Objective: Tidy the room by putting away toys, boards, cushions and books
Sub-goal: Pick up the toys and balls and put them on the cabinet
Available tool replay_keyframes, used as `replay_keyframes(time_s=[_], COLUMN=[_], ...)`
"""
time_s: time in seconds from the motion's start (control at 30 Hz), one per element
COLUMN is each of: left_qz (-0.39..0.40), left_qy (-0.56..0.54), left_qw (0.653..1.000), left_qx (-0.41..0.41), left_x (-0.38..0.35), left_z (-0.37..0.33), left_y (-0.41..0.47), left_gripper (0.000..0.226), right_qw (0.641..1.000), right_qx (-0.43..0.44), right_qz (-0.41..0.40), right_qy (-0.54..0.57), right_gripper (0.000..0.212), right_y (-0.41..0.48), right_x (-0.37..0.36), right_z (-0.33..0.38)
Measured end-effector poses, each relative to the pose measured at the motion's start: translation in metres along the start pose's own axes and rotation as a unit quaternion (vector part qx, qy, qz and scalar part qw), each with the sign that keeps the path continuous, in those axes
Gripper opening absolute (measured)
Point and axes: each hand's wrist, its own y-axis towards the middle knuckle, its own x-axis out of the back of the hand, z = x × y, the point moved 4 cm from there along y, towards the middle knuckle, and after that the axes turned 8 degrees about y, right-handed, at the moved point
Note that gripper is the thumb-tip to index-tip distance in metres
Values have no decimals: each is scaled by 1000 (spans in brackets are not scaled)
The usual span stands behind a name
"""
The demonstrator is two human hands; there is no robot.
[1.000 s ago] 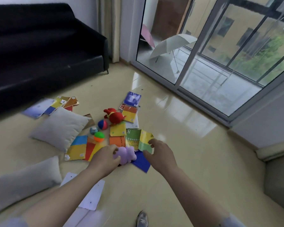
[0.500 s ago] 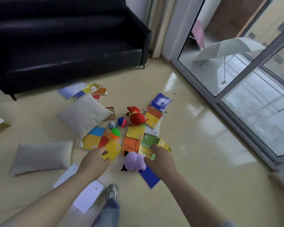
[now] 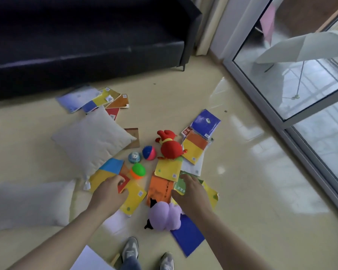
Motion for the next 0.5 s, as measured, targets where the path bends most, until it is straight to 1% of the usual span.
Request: replay_keyframes(time_s=[0.17,0.27,0.37,0.5], left_qz=[-14,-36,-57,-91], left_qy=[-29,-56,-82,-85], left_qw=[999,996,993,991], left_qx=[31,51,59,45], left_x=[-59,-109,-174,-267], left_z=[26,52,81,121], left_y=[88,139,188,262], left_gripper=[25,28,35,52], right_qw=[1000,999,997,994], right_qx=[11,43,76,101], right_qz=[1,4,6,14], right_qy=[-7,-2,-6,-30], right_gripper=[58,59,62,63], right_y=[114,182,247,336], right_x=[-41,-86,-145,-236], right_z=[-29,-51,-80,-125])
